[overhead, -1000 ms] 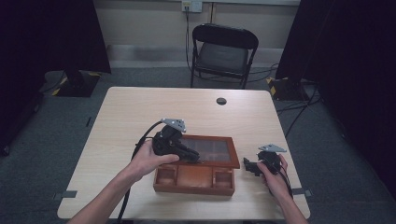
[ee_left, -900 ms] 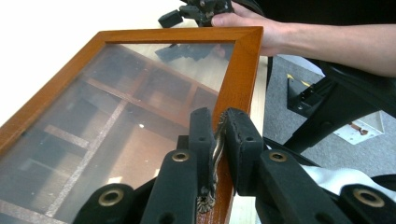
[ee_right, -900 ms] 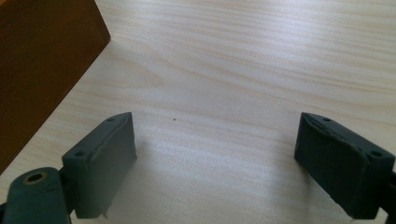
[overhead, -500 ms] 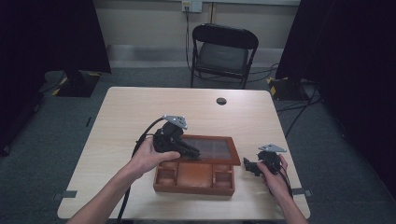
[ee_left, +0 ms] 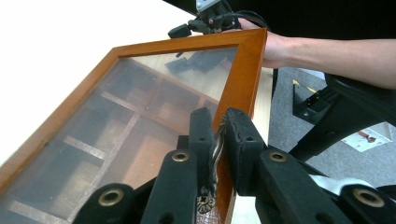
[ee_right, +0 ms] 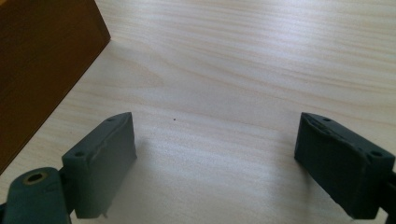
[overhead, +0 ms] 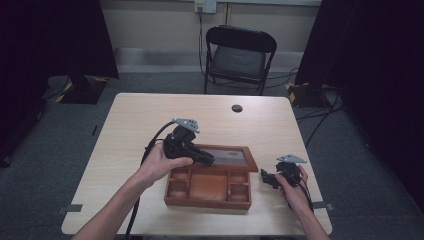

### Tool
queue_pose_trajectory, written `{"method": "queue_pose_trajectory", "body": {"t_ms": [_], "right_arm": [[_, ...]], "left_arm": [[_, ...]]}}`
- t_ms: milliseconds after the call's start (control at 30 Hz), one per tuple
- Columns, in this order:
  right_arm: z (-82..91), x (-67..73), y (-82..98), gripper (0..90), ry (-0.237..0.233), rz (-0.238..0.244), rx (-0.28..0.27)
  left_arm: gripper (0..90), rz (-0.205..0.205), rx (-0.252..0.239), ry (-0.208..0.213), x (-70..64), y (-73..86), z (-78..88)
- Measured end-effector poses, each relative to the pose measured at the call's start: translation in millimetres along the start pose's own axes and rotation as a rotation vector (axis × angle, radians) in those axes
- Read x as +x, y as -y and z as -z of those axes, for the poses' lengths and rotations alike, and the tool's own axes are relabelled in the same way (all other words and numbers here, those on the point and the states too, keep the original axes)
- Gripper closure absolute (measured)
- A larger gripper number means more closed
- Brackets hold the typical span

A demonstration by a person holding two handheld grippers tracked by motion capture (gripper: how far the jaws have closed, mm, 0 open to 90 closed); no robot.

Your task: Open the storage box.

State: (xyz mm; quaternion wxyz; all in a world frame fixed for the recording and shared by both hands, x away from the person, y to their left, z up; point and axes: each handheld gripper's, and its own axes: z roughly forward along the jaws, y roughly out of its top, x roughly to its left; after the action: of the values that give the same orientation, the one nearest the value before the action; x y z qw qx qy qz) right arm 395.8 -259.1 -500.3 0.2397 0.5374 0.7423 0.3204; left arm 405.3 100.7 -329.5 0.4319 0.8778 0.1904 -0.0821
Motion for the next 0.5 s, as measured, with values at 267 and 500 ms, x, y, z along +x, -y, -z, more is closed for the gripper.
{"method": "queue_pose_trajectory", "body": {"t_ms": [267, 500], "right_arm": [[0.0, 0.0, 0.0, 11.6, 0.0, 0.0, 0.0], [0.0, -0.2, 0.0, 11.6, -0.001, 0.002, 0.0]], "left_arm": [[81.3, -0.002, -0.006, 0.003, 1.5, -2.2, 0.9], [81.3, 0.004, -0.025, -0.003, 2.6, -3.1, 2.8]]}}
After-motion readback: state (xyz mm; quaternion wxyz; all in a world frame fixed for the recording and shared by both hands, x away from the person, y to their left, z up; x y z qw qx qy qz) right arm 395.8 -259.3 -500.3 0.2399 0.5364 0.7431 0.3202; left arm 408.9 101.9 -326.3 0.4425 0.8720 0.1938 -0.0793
